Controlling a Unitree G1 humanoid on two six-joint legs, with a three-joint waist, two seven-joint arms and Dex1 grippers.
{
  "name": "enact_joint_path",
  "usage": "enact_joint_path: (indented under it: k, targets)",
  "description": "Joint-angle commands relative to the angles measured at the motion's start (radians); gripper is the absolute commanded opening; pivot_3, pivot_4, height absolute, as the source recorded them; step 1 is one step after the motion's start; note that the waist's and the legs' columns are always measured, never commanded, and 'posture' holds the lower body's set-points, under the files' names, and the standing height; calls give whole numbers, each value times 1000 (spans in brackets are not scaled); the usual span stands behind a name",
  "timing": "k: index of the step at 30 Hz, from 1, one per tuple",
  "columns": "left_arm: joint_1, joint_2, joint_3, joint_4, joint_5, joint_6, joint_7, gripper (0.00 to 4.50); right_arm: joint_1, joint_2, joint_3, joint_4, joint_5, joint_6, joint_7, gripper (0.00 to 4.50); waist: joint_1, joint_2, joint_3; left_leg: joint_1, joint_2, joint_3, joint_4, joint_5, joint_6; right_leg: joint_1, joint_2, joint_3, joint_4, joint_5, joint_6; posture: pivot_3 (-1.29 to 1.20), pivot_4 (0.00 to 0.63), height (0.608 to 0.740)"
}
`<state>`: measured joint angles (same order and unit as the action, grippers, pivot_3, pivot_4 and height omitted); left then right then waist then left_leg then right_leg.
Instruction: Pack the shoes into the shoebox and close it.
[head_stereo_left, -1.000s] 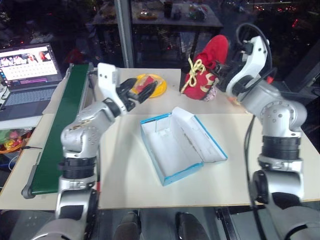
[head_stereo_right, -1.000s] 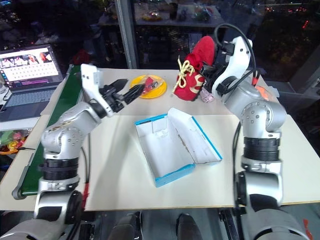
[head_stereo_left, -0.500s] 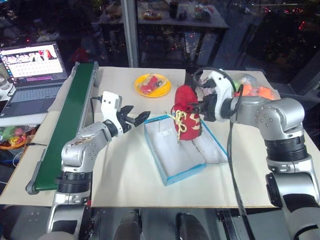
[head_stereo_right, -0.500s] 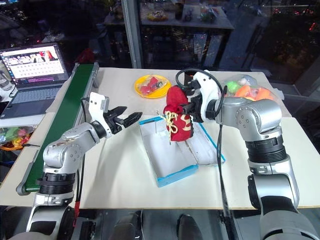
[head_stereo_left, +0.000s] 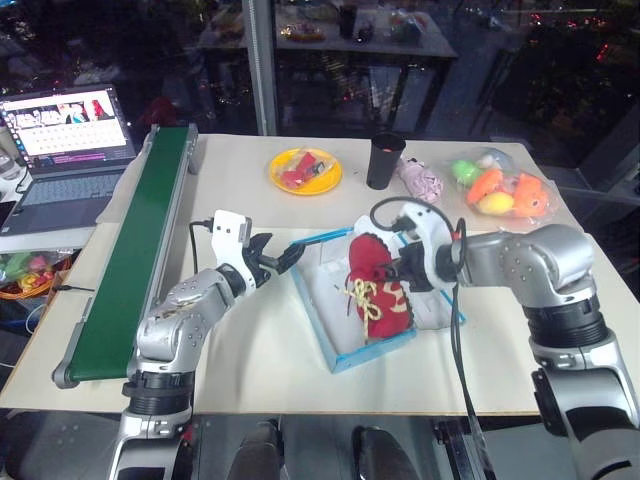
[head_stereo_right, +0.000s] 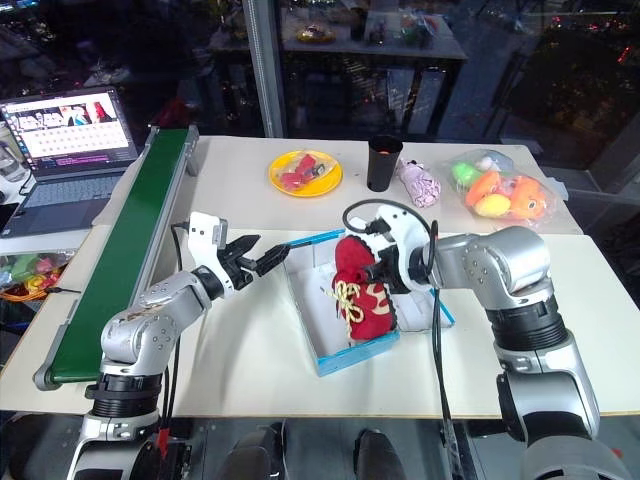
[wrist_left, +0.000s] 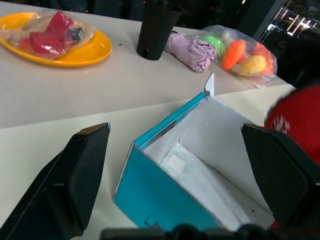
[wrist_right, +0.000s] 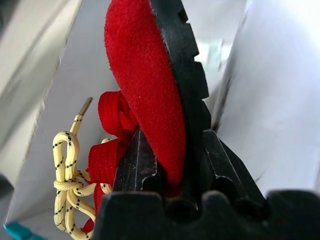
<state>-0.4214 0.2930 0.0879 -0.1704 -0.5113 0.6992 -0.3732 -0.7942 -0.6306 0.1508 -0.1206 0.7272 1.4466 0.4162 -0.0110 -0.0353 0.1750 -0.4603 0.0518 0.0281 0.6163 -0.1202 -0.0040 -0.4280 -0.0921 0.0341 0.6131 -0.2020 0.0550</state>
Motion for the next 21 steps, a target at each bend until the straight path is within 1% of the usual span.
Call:
enact_joint_path:
  k: [1, 4, 7, 10, 15, 17, 20, 21]
  targets:
    - [29, -6, 8, -77, 0, -4, 22, 4500, 22, -37, 63, -13, -60, -36, 38, 439, 0, 0, 0, 0, 0, 0, 0, 0, 0, 0, 0, 0, 0, 0, 0, 0, 150, 736]
    - [58, -3, 6, -113, 4, 6, 39, 4500, 12, -10, 114, 86, -142, -119, 42, 439, -2, 0, 0, 0, 0, 0, 1, 0, 0, 1, 0, 0, -1, 0, 0, 0, 150, 736]
    - [68, 0, 17, -138, -7, 19, 57, 4500, 3, 11, 137, 148, -196, -177, 59, 439, -2, 0, 0, 1, 0, 0, 1, 0, 0, 1, 0, 0, 0, 0, -1, 0, 150, 736]
    - [72, 9, 31, -159, -12, 37, 69, 4500, -23, 45, 177, 237, -280, -278, 61, 439, -2, -1, 0, 1, 0, 0, 2, 0, 0, 2, 1, 0, 0, 1, -1, 0, 150, 736]
    - [63, 19, 42, -171, -14, 56, 78, 4500, -59, 104, 231, 317, -377, -386, 86, 439, -10, -2, -2, 2, 1, 0, 6, 0, -1, 4, 1, 0, 0, 0, -3, 0, 150, 736]
    - [55, 20, 42, -169, -15, 58, 80, 4500, -64, 116, 238, 324, -400, -405, 102, 1427, -10, -3, -2, 2, 1, 0, 8, -1, -2, 4, 1, 0, 0, -1, -4, 0, 150, 736]
    - [43, 22, 43, -162, -13, 58, 79, 4500, -73, 130, 237, 324, -431, -423, 117, 2282, -7, -3, -2, 2, 1, 0, 8, -2, -3, 4, 1, 0, 0, -1, -4, 0, 150, 736]
    - [40, 21, 43, -159, -11, 58, 78, 4500, -76, 136, 233, 324, -440, -427, 119, 2668, -6, -3, -2, 2, 1, 0, 8, -2, -3, 3, 0, 0, 0, -1, -4, 0, 150, 736]
